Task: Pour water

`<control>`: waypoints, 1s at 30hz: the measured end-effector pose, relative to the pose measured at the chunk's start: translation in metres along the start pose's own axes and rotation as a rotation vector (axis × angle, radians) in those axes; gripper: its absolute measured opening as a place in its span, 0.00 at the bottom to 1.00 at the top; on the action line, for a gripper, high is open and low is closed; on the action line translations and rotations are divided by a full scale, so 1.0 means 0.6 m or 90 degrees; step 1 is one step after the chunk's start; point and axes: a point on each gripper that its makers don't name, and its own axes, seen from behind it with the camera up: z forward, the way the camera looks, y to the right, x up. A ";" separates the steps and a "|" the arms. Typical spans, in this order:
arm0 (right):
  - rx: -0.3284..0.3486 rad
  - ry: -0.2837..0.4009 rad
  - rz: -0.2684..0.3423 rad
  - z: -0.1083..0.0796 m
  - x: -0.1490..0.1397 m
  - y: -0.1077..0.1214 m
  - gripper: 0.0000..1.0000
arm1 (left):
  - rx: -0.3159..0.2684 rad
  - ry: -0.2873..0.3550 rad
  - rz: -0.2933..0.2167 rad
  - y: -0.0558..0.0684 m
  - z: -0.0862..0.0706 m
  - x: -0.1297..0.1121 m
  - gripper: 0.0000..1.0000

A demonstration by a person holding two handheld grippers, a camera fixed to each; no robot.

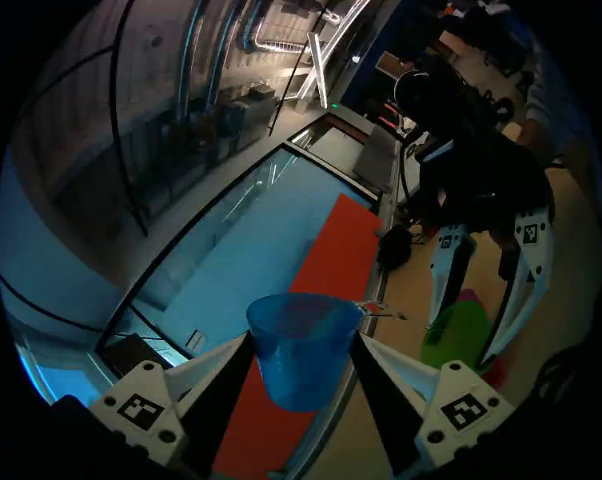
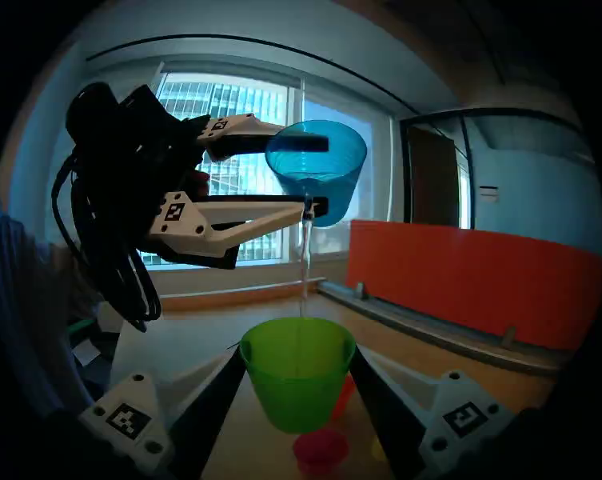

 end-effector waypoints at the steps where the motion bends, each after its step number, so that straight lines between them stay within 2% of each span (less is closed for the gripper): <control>1: 0.000 0.000 0.000 0.000 0.000 0.000 0.91 | 0.000 0.000 0.004 0.000 0.000 0.001 0.83; 12: -0.001 0.002 -0.004 -0.001 0.004 0.001 0.91 | 0.010 -0.004 0.057 -0.003 0.004 0.006 0.83; 21: -0.005 0.002 -0.010 -0.003 0.009 0.003 0.91 | 0.022 -0.008 0.080 -0.010 0.003 0.007 0.83; 30: -0.007 0.005 -0.012 -0.006 0.014 0.004 0.91 | 0.032 -0.009 0.117 -0.016 -0.004 0.016 0.83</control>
